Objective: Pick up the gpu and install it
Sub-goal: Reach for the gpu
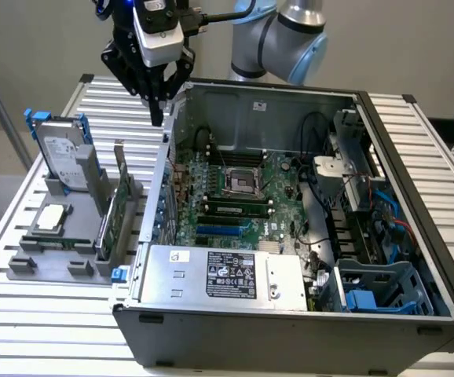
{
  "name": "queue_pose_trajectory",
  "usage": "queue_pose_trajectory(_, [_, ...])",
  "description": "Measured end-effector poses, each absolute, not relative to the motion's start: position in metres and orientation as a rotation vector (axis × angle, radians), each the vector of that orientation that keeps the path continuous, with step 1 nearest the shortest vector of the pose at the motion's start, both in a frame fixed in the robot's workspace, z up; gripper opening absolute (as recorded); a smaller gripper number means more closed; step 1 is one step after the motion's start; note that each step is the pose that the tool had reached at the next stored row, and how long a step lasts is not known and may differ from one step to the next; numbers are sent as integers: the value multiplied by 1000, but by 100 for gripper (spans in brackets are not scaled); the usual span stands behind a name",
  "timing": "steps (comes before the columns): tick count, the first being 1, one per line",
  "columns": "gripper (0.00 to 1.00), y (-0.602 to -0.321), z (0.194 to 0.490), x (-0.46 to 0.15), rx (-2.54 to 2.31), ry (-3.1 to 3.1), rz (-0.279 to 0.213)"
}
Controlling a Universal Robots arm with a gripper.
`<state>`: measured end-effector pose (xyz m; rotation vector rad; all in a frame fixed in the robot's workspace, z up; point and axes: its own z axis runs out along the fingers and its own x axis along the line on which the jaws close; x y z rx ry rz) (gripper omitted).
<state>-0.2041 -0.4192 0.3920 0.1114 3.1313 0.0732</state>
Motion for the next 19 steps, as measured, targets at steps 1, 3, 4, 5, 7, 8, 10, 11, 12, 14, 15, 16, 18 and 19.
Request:
queue_pose_trajectory(1, [11,-419,392,-209,112,3131,73])
queue_pose_trajectory(3, [11,-420,391,-218,111,3131,72])
queue_pose_trajectory(4, [11,-420,391,-222,111,3131,71])
queue_pose_trajectory(5, [11,-420,391,-227,111,3131,71])
queue_pose_trajectory(7, [11,-420,391,-236,111,3131,69])
queue_pose_trajectory(8, [11,-420,390,-241,111,3131,69])
queue_pose_trajectory(10, [11,-420,390,-250,112,3131,67])
queue_pose_trajectory(11, [11,-420,389,-254,111,3131,67])
queue_pose_trajectory(12, [11,-420,389,-258,111,3131,66])
queue_pose_trajectory(14, [11,-420,388,-267,111,3131,65])
queue_pose_trajectory(15, [11,-420,388,-272,111,3131,65])
queue_pose_trajectory(16, [11,-420,387,-277,111,3131,64])
queue_pose_trajectory(18, [11,-420,386,-286,111,3131,63])
queue_pose_trajectory(19, [11,-420,386,-291,111,3131,62])
